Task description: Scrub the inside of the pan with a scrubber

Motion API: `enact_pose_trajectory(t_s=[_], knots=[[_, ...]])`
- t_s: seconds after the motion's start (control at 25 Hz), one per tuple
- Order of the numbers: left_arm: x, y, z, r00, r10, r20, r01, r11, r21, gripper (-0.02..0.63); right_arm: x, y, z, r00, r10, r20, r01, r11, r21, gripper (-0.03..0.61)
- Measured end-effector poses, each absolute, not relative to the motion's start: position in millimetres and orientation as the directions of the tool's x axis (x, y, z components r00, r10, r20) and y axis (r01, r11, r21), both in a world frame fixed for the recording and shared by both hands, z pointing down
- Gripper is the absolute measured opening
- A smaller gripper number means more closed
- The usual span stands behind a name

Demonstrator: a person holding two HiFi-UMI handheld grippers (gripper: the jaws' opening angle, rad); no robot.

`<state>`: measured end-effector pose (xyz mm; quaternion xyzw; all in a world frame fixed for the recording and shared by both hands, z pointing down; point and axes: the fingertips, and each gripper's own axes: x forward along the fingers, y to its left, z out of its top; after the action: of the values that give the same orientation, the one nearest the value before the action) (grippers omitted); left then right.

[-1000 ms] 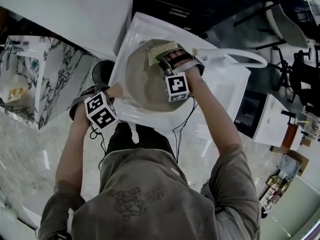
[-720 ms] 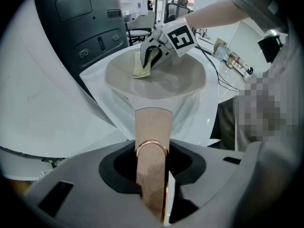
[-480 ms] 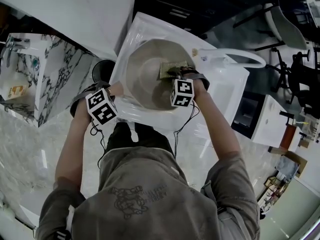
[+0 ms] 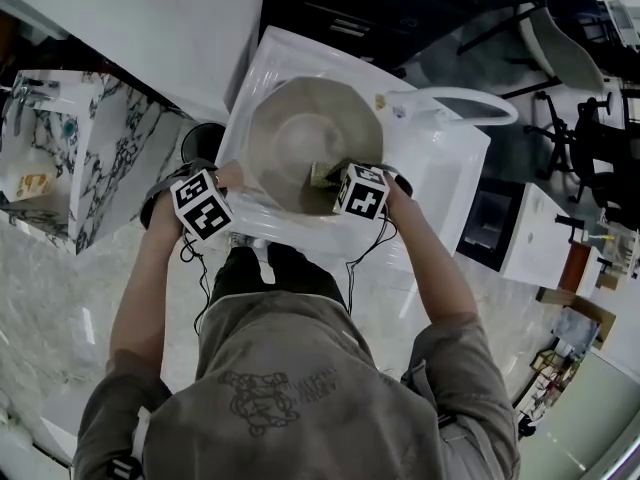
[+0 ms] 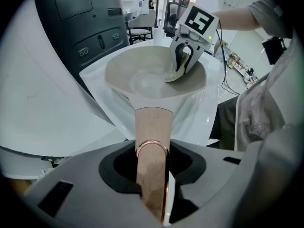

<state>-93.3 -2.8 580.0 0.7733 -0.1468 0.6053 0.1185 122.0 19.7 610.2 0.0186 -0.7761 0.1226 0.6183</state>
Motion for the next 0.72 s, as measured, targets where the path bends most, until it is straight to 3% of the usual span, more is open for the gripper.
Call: enact_pose_trajectory(t_s=[0.16, 0.36, 0.52, 0.72], knots=[[-92.5, -2.1, 579.6, 0.220, -0.096, 0.971, -0.371, -0.929, -0.008, 0.150, 88.4, 44.7, 600.1, -0.416, 0.240, 0.877, -0.228, 0.906, -0.356, 0.083], [-91.2, -4.1, 578.1, 0.221, -0.122, 0.968, -0.386, -0.922, -0.028, 0.160, 47.5, 43.7, 582.2, -0.629, 0.240, 0.739, -0.259, 0.831, -0.491, 0.083], [-96.3, -5.1, 570.2, 0.230, -0.159, 0.960, -0.420, -0.906, -0.050, 0.200, 19.5, 22.8, 549.0, -0.791, 0.096, 0.604, -0.302, 0.798, -0.522, 0.083], [-102.6, -2.5, 550.8, 0.271, -0.231, 0.934, -0.443, -0.892, -0.092, 0.229, 10.9, -8.4, 497.2, -0.850, -0.210, 0.484, -0.428, 0.811, -0.400, 0.081]])
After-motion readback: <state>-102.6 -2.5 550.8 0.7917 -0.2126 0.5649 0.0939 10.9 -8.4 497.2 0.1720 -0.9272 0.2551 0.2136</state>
